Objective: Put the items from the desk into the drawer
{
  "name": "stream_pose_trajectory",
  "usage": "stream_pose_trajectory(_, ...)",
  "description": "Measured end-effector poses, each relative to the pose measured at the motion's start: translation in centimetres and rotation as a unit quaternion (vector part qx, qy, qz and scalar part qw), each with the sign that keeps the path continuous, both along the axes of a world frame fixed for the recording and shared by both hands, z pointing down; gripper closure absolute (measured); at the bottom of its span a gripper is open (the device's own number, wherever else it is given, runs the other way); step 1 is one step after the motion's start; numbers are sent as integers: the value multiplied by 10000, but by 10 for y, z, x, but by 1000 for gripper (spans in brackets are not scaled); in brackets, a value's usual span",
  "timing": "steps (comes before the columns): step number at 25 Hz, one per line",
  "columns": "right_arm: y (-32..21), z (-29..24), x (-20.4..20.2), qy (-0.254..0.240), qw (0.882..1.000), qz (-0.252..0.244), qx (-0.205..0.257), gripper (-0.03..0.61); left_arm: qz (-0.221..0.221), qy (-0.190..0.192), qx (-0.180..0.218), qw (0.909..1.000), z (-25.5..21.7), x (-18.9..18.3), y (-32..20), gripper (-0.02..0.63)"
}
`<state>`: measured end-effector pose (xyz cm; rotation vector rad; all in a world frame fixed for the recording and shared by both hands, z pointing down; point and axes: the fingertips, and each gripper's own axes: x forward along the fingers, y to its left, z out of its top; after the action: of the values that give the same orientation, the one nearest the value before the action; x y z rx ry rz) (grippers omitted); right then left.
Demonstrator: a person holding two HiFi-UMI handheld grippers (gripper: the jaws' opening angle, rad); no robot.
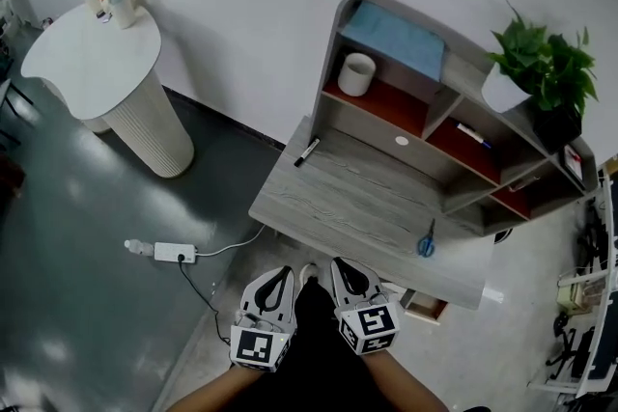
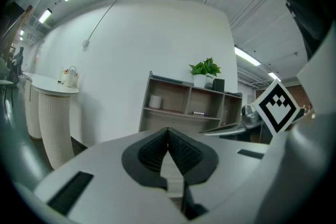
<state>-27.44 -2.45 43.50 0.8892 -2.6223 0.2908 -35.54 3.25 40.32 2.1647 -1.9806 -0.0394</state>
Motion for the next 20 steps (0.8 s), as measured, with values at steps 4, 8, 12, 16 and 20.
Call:
stream_pose_trajectory(4,-40,4,-15,93,9997,-214,64,560,-73,-185,-173,9997,4,-9,-41,601)
stream_pose_trajectory(8,-77,5,-20,123,9995,-260,90,560,-64,-245,-240,9994,19,-19,-87,601)
stream_pose_trajectory(12,-119,8,-24,41,9999,-123,76,558,-29,-497,-201,9986,25,-32,-142,601)
stream_pose_trajectory(16,-154,-1,-29,-226,9997,82,99,558,-26,-680,-270,9973,44,-41,-193,601)
stream_pose_trajectory(20,-177,-5,-35,-439,9988,130,171,560,134,-1207,-345,9920,75,-38,-236,601)
